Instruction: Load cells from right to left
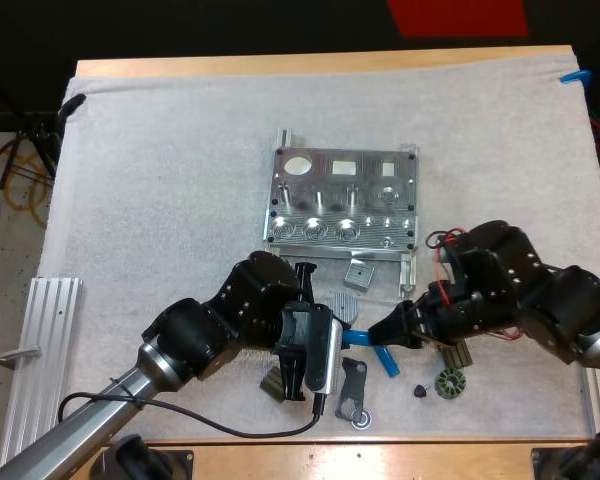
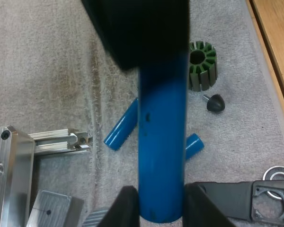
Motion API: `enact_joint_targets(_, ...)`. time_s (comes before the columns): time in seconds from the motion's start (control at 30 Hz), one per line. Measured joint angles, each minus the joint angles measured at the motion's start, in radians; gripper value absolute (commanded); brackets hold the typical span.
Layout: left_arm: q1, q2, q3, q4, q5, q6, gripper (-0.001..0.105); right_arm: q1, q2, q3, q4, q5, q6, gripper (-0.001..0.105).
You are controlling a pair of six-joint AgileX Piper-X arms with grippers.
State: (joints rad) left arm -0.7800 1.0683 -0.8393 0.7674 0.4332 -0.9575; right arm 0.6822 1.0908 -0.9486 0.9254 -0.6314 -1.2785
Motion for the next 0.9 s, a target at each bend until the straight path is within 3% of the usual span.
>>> enact_joint_targets(0.33,0.0,0.0,0.0,0.0,0.001,0.0,0.0,0.032,0.006,0.0,-0.025,0.046,0.046,0.051)
enact_joint_targets(0.57,0.0,0.0,0.0,0.0,0.001,0.0,0.0,0.032,0.006,0.0,-0.025,0.046,0.07,0.039)
enact_joint_targets(0.7,0.0,0.0,0.0,-0.014,0.001,0.0,0.0,0.032,0.006,0.0,-0.025,0.032,0.089,0.046)
enact_joint_targets(0.9,0.0,0.0,0.0,-0.023,0.002,0.0,0.0,0.032,0.006,0.0,-0.025,0.032,0.089,0.047)
